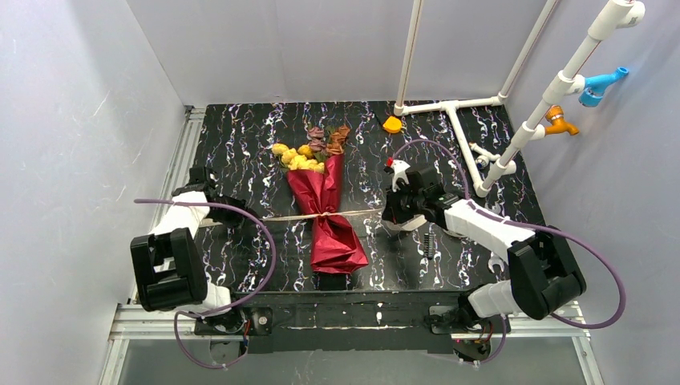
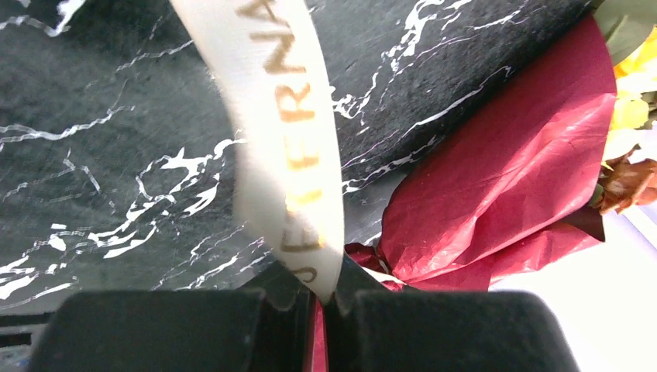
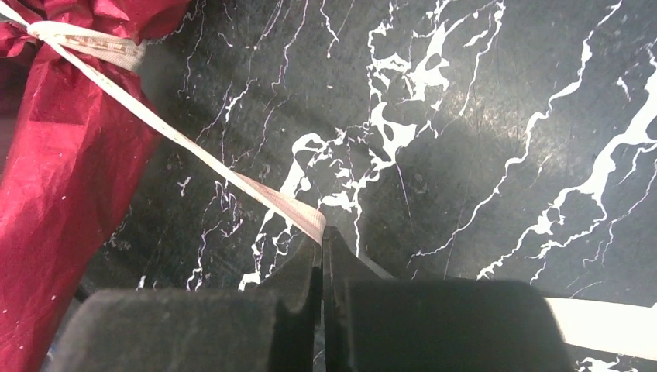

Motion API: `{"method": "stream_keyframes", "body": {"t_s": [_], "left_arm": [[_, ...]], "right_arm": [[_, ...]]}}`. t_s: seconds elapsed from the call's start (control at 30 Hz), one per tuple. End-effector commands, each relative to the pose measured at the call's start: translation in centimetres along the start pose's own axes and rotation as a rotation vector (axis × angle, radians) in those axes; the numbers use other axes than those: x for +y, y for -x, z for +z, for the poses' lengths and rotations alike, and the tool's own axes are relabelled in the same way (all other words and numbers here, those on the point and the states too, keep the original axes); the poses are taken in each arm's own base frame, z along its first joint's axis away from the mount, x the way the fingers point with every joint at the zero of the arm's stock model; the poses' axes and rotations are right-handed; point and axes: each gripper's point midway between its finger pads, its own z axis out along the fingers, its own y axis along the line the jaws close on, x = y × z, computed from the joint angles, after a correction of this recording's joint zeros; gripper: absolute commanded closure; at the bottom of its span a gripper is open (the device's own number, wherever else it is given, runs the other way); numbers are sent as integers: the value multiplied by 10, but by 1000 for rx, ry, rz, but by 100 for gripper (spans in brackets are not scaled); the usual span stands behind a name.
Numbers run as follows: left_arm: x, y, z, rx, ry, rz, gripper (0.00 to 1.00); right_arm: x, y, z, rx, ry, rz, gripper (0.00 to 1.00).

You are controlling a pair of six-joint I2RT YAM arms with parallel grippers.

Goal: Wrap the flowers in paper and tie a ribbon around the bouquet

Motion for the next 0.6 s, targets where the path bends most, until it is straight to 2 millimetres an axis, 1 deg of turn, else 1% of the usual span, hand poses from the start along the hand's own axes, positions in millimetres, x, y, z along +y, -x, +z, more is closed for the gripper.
{"method": "stream_keyframes", "body": {"t_s": [0.0, 0.03, 0.13, 0.27, 0.33, 0.4, 0.47, 0.5, 0.57], "left_arm": [[3, 48, 7, -125, 1, 71, 100], [-8, 48, 12, -96, -15, 92, 100], [-28, 48, 24, -48, -21, 146, 100], [-61, 54, 20, -86, -38, 265, 100], [-76, 58, 16, -92, -22, 322, 100], [-92, 63, 13, -91, -26, 368, 100], [-99, 65, 11, -72, -16, 398, 100], [-101, 66, 8, -72, -9, 410, 100], [-100, 66, 2, -85, -2, 429, 100]], "right_arm": [[-46, -13, -15, 27, -142, 96, 99], [-41, -9, -12, 23, -108, 98, 99], [-33, 6, -3, 10, -60, 93, 99], [-27, 34, 6, -11, -39, 67, 99], [-22, 53, 10, -36, -25, 47, 99], [-17, 62, 17, -36, -1, 42, 99], [-12, 62, 25, 3, 23, 44, 99], [-11, 58, 28, 31, 22, 49, 99], [-11, 48, 30, 71, 11, 61, 94]]}}
